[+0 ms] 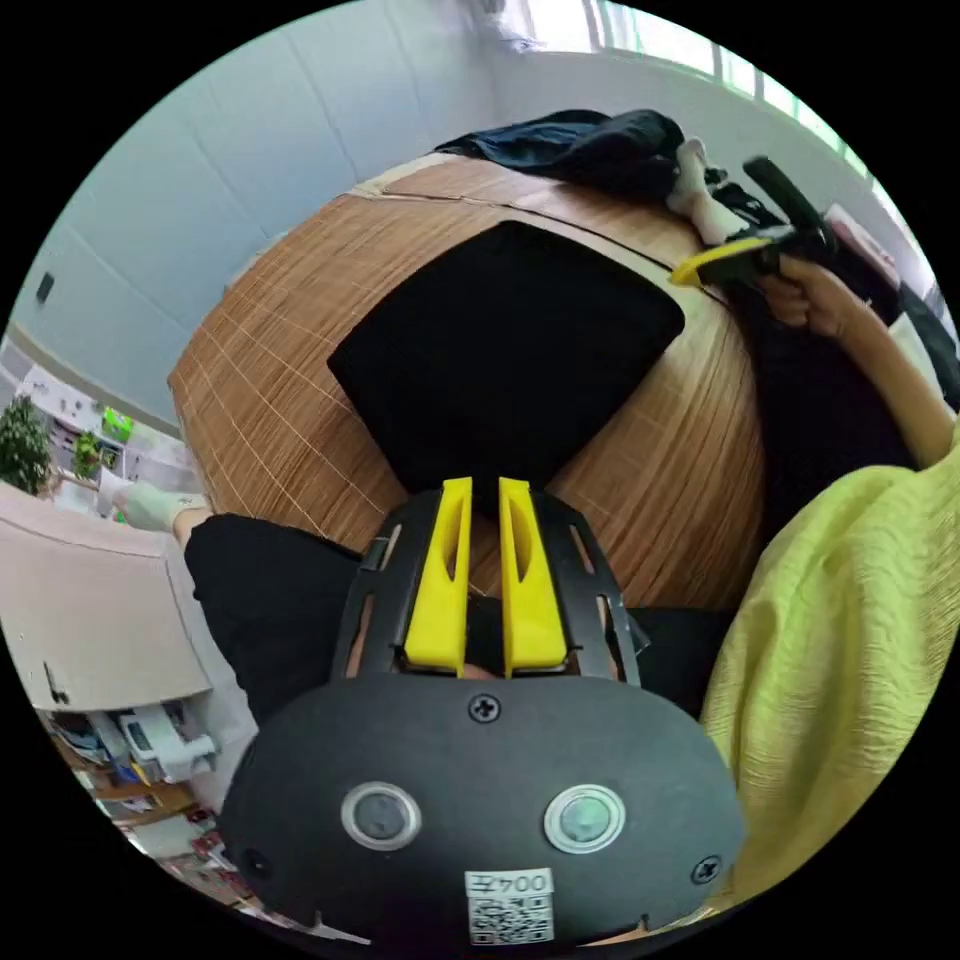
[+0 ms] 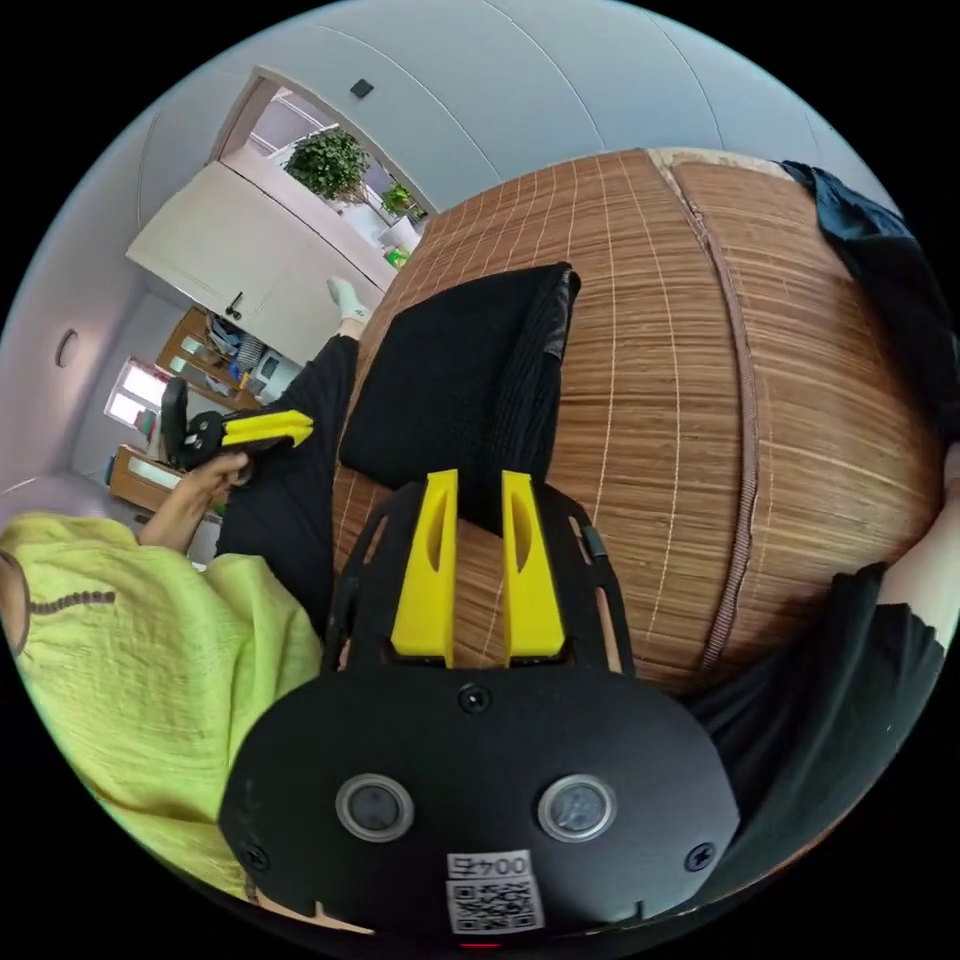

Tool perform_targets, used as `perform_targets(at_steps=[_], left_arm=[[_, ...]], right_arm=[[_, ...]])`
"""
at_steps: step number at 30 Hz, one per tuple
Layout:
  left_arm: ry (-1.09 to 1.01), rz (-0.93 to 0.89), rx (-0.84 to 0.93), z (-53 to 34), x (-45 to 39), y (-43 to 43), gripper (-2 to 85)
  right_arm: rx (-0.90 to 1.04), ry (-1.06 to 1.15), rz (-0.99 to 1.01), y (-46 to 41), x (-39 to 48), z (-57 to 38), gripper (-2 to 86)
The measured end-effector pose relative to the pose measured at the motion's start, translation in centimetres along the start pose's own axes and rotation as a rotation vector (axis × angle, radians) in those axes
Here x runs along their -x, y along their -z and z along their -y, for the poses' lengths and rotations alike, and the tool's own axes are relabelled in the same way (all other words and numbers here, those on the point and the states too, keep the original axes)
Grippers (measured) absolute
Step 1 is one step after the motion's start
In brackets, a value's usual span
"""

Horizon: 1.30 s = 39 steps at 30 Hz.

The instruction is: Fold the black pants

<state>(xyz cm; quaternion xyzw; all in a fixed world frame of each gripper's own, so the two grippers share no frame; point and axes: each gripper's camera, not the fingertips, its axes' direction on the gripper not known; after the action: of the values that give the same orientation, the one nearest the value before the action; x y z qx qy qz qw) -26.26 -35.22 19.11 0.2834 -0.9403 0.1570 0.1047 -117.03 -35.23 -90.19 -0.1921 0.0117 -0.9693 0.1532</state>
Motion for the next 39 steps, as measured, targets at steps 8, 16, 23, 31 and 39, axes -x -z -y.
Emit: perform_targets(at_steps=[8, 16, 23, 31, 39], left_arm=[[-0.359, 0.370, 0.170, 0.6, -12.8, -6.4, 9.1], [-0.491, 0.565, 0.186, 0.7, -19.1, -10.1, 9.1], [-0.488, 0.556, 0.251, 2.3, -21.0, -12.6, 8.2], [-0.478, 0.517, 0.271, 2.9, -22.3, -14.0, 7.1], [-0.514, 0.564, 0.282, 2.6, -24.1, -15.0, 7.2]], right_arm=[[0.119, -0.038, -0.043, -1.3, -0.3, 1.0, 12.0], [0.134, -0.035, 0.001, -0.6, -0.6, 1.2, 8.8], [0.153, 0.005, -0.039, -0.8, 0.2, 1.9, 6.9], [0.182, 0.032, -0.241, -1.1, 1.1, 2.6, 2.9], [0.179, 0.021, -0.196, 0.0, 1.1, 2.0, 8.6]])
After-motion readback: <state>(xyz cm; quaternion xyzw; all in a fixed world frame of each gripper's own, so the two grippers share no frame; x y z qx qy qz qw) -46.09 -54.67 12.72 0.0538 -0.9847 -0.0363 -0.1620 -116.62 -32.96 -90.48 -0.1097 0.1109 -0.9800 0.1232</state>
